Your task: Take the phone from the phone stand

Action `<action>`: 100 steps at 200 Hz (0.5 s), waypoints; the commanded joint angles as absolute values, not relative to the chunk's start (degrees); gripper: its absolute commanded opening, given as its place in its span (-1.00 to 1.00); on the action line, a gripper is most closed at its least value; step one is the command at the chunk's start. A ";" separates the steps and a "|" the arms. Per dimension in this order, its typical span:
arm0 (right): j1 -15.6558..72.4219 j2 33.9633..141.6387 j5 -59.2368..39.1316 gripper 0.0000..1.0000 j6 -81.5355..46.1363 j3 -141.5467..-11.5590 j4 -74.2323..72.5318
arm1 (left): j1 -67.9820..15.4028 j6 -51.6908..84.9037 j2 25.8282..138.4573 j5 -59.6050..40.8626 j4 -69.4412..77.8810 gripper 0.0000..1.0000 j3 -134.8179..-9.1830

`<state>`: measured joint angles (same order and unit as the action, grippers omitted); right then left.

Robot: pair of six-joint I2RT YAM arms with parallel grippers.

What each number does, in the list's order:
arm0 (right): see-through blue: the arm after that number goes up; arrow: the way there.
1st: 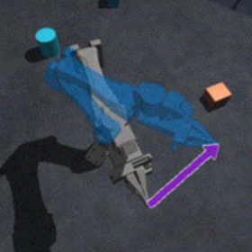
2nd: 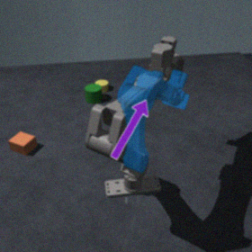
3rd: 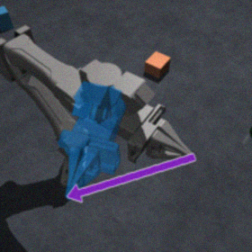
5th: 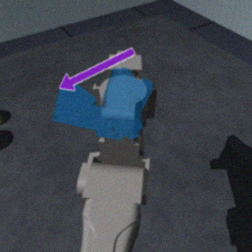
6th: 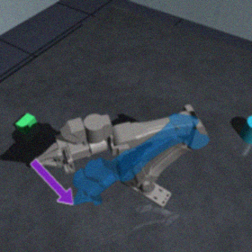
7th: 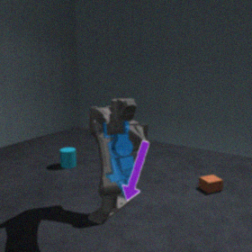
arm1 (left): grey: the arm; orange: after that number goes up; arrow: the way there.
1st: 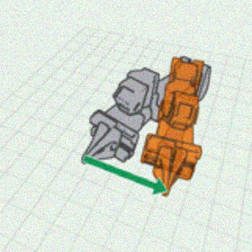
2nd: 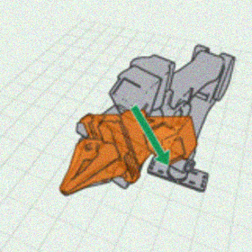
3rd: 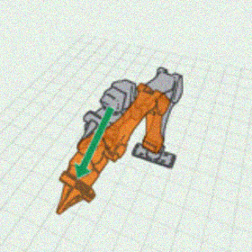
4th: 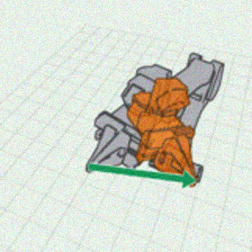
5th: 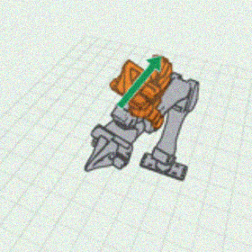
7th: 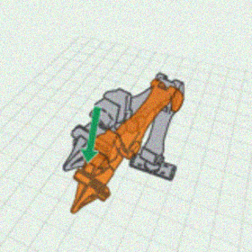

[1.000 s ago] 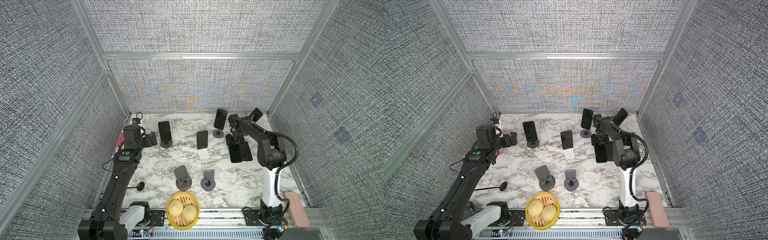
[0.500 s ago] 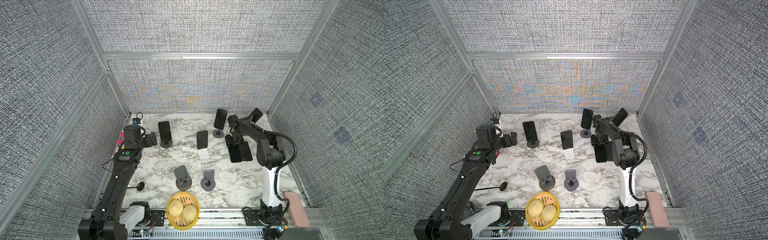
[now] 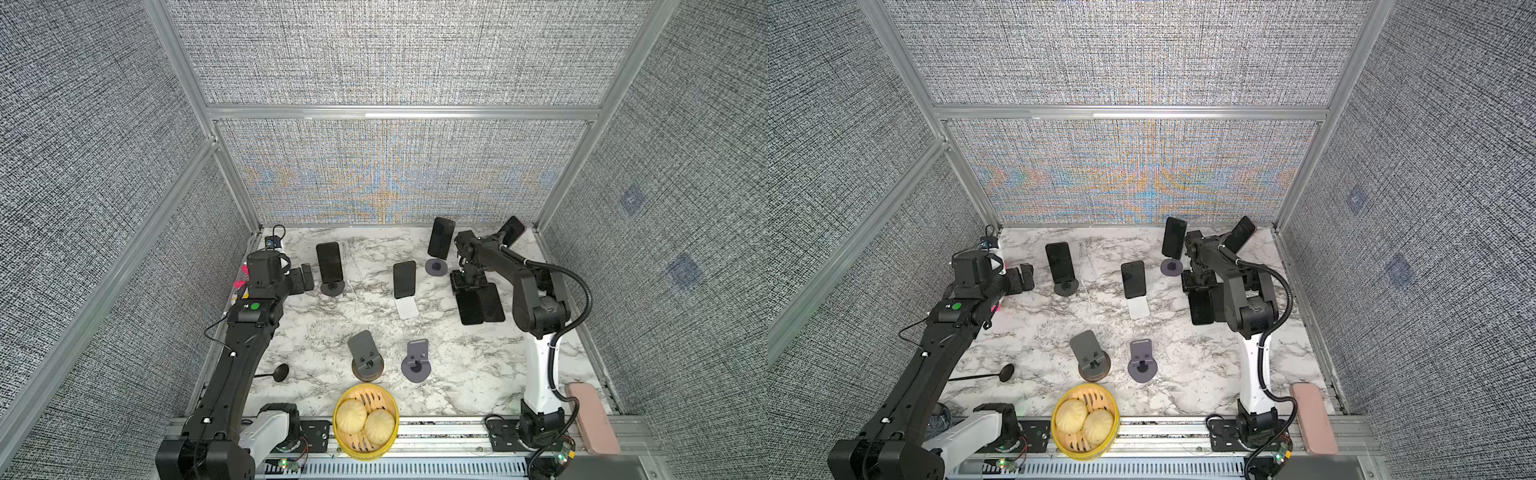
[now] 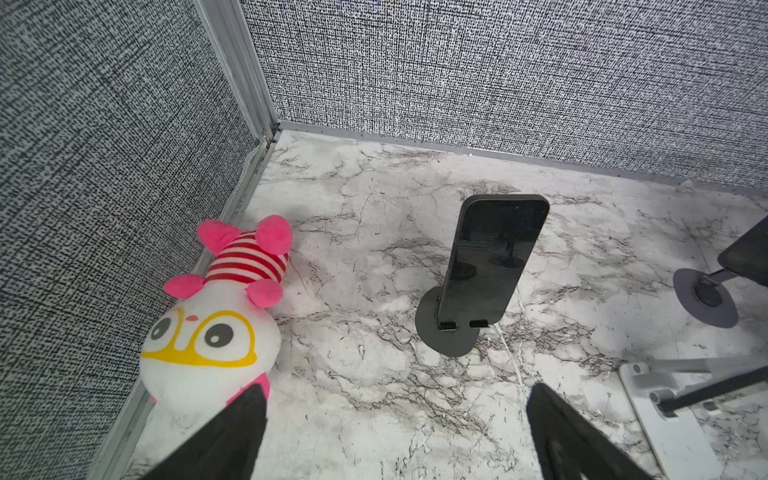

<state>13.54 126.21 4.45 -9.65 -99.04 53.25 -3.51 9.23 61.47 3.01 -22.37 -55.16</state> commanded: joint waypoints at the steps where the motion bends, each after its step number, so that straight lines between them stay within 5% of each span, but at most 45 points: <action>1: 13.58 125.96 5.01 -0.55 -10.20 -98.96 52.73 | -3.50 9.00 61.26 3.15 -21.71 0.97 -55.68; 100: 13.57 125.42 5.01 -0.14 -10.73 -98.71 52.64 | -3.43 9.01 61.34 3.00 -21.79 0.96 -55.74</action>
